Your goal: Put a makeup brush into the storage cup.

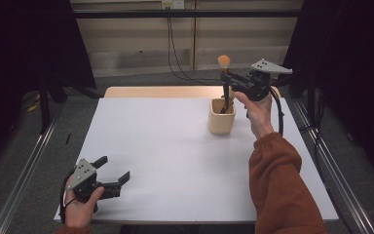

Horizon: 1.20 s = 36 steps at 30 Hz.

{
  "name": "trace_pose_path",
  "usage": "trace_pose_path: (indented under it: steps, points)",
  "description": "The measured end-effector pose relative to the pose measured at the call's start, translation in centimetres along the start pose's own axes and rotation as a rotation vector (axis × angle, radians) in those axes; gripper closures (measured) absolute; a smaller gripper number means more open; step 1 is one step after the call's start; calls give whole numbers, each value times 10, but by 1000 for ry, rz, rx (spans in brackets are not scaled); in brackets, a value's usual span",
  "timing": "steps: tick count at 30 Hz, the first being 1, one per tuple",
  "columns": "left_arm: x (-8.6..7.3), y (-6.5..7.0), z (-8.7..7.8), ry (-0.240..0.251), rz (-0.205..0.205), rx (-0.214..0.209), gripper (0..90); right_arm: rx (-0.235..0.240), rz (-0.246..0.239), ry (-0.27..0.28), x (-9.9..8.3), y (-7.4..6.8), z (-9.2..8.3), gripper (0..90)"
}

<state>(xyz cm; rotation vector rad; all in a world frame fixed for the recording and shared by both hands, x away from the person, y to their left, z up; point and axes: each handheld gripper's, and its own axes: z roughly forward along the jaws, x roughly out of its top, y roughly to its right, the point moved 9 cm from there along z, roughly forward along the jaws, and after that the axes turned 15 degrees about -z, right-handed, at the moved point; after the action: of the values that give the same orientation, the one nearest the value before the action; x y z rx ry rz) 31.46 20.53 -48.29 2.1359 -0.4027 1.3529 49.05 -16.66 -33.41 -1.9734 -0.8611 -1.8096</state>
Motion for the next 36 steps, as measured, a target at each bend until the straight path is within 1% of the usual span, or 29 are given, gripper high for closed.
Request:
trace_pose_path:
  steps: [5, 7, 9, 13, 17, 26, 31, 33, 34, 36]
  points:
    - [-1, 2, 0, -3, 5, -9, 23, -21, 1, -12, -4, 5, 5, 748]
    - [0, 1, 0, -5, 15, -6, 23, -23, 7, -12, -7, 6, 7, 748]
    - [0, 1, 0, -3, 5, -2, 24, -31, 3, -13, -9, 7, 8, 748]
    - [0, 0, -1, -3, 3, -2, 23, -37, -3, -14, -13, 9, 11, 748]
    - [0, 0, -1, 2, 1, -1, 23, -40, 3, -11, -17, 10, 14, 748]
    - [0, -1, -2, 4, -6, 5, 22, -34, 14, -29, -30, 8, 14, 748]
    - [0, -1, -2, 4, -7, 6, 23, -35, 6, -38, -39, 8, 13, 748]
    - [0, -2, -2, 5, -3, 5, 23, -32, -1, -41, -42, 7, 13, 748]
    - [0, -2, -2, 6, -6, 4, 23, -31, 3, -40, -43, 7, 13, 748]
    - [0, -2, -2, 4, -7, 5, 23, -21, -7, -39, -46, 5, 13, 748]
